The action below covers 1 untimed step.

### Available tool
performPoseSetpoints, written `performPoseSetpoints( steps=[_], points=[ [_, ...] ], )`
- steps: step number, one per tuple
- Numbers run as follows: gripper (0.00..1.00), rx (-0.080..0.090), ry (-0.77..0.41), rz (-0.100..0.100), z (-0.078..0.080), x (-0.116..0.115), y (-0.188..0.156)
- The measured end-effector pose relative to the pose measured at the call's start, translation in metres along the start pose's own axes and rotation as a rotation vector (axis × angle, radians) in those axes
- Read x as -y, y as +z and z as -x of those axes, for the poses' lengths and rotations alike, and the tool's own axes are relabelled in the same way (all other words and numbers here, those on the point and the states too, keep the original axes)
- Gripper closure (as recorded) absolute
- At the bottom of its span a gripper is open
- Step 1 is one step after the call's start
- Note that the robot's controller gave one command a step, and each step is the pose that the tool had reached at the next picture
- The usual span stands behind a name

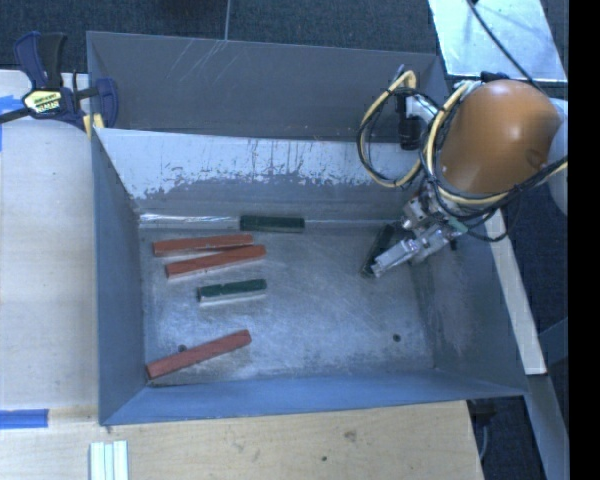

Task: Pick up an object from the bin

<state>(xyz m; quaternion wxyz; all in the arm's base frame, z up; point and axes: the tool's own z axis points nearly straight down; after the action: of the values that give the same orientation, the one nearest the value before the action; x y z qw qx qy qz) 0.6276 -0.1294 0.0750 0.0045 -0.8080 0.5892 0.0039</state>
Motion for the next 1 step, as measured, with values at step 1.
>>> performPoseSetpoints(
  steps=[1],
  points=[
    [1.00, -0.005, 0.003, 0.003, -0.0029, -0.0009, -0.0011]
  ],
)
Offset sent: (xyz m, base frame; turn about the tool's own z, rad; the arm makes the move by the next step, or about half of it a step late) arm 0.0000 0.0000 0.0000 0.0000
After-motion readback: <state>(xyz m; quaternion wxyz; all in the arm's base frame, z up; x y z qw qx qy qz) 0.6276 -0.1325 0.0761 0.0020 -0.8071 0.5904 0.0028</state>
